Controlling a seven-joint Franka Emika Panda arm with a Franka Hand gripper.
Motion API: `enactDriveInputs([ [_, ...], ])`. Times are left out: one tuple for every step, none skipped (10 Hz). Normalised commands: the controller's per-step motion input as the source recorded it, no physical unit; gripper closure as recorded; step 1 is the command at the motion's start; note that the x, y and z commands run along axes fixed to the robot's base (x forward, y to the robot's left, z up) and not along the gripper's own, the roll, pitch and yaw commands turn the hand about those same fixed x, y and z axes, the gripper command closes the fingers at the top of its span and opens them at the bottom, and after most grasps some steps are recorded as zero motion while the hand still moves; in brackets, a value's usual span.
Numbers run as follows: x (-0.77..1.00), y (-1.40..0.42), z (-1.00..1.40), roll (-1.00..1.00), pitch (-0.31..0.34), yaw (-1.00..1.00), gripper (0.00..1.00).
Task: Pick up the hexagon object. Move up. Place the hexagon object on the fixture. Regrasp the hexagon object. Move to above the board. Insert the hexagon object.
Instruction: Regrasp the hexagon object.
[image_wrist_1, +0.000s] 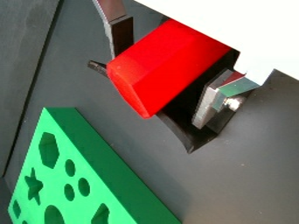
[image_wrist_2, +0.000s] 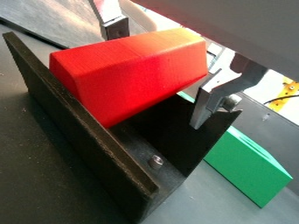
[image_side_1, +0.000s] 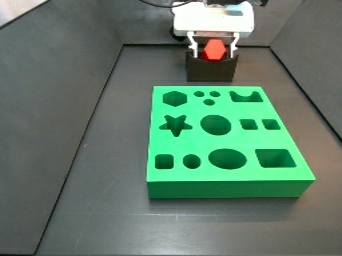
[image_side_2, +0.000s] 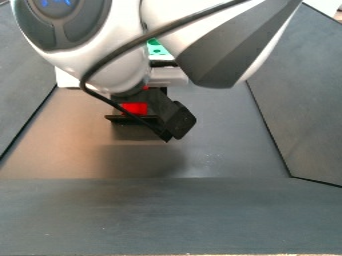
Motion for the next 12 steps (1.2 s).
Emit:
enactDriveInputs([
  [-0.01, 0.0, 1.0, 0.1, -0.027, -0.05, 0.0],
  [-0.02, 0.0, 1.0, 0.09, -0.022, -0.03, 0.0],
  [-0.03, 0.0, 1.0, 0.08, -0.021, 0.0, 0.0],
  [-0.04, 0.0, 1.0, 0.07, -0.016, 0.0, 0.0],
  [-0.04, 0.01, 0.9, 0.05, -0.002, 0.02, 0.0],
  [-0.03, 0.01, 0.72, 0.03, 0.01, 0.02, 0.0],
  [-0.03, 0.01, 0.46, 0.02, 0.019, 0.02, 0.0],
  [-0.04, 0.01, 0.33, 0.02, 0.024, 0.02, 0.0],
  [-0.16, -0.84, 0.85, 1.0, 0.077, 0.03, 0.0],
  [-0.14, -0.81, 0.79, 1.0, 0.077, 0.03, 0.0],
  [-0.12, -0.64, 0.61, 1.0, 0.065, 0.03, 0.0],
  [-0.11, -0.53, 0.48, 1.0, 0.061, 0.03, 0.0],
])
